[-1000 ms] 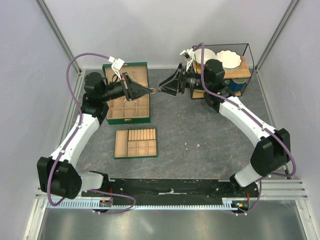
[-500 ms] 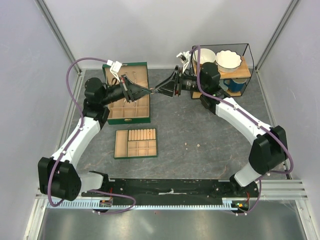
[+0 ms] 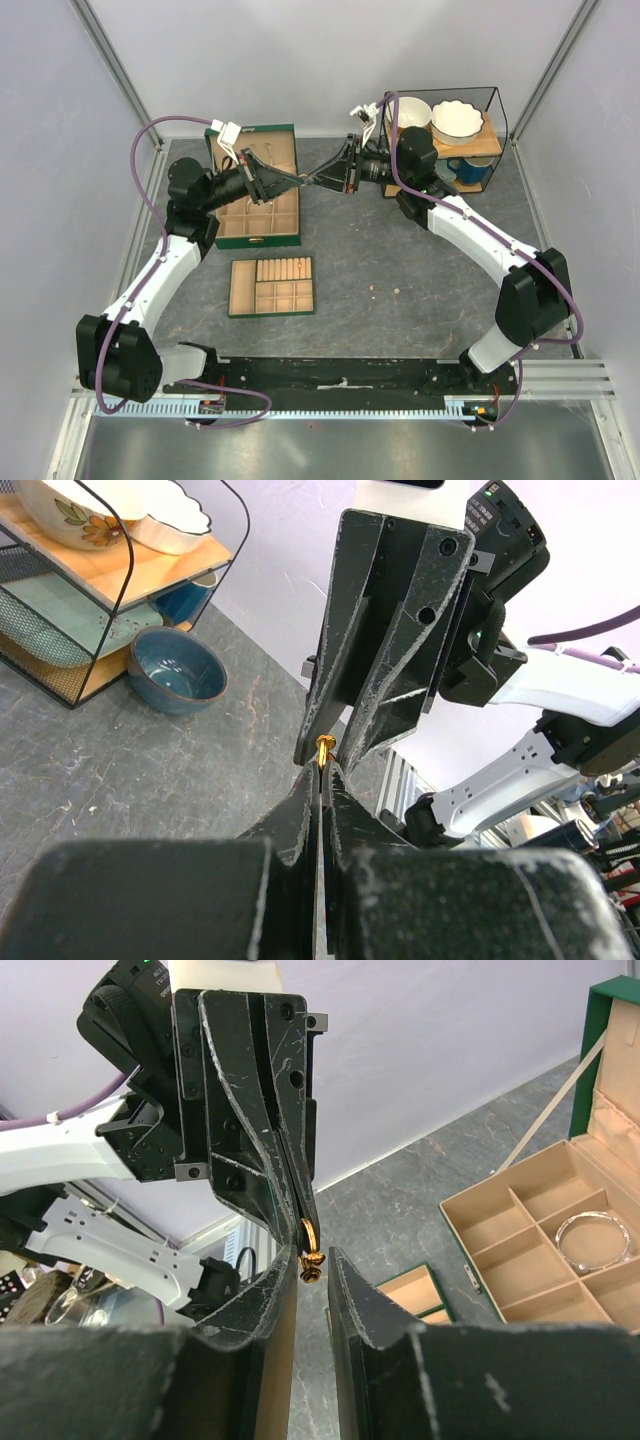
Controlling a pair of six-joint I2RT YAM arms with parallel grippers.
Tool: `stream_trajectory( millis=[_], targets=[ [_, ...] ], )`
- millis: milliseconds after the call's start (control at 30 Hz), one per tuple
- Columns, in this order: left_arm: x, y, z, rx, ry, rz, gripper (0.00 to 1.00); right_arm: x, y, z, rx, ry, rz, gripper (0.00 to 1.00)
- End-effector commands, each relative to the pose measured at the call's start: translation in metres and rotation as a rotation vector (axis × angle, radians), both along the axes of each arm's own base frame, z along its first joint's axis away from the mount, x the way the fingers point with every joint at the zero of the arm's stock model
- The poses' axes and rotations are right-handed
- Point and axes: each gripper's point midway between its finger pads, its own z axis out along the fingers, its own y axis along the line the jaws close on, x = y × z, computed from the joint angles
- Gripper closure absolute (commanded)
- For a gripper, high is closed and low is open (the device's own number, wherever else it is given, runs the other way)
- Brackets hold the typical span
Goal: Organize the mixed jewelry
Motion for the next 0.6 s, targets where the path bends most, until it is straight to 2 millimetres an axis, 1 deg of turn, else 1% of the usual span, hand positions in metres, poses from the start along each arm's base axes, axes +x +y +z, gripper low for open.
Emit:
stream_trajectory(
  millis=[0,333,433,500,533,567],
  targets=[
    [-0.0044,0.0032,0.0158,-0.027,-0.056,0.011,0.98,-0.0057,0.0025,0.0111,0.037,-0.038,0.027,0.77],
    [-0.0045,0.0028,0.0137,-0.023,-0.052,0.010,0.99,-0.0106,0.0046,0.0131,0.041,-0.042,0.045,0.86],
    [-0.0034,0.0030,0.0118,-0.020,-0.044,0.015,0.99,-0.0118,0.0049,0.0135,0.043,-0.045,0.048,0.92],
    [-0.0022,0.0035,0.0098,-0.016,-0.038,0.019,0.98,-0.0127,0.0052,0.0147,0.045,-0.049,0.049,0.94],
    [-0.0019,0.0032,0.0091,-0.015,-0.035,0.021,0.98,-0.0136,0.0054,0.0145,0.044,-0.048,0.051,0.95],
    [-0.0013,0.0037,0.0079,-0.010,-0.031,0.023,0.93,-0.0139,0.0052,0.0148,0.044,-0.048,0.051,0.96]
  ],
)
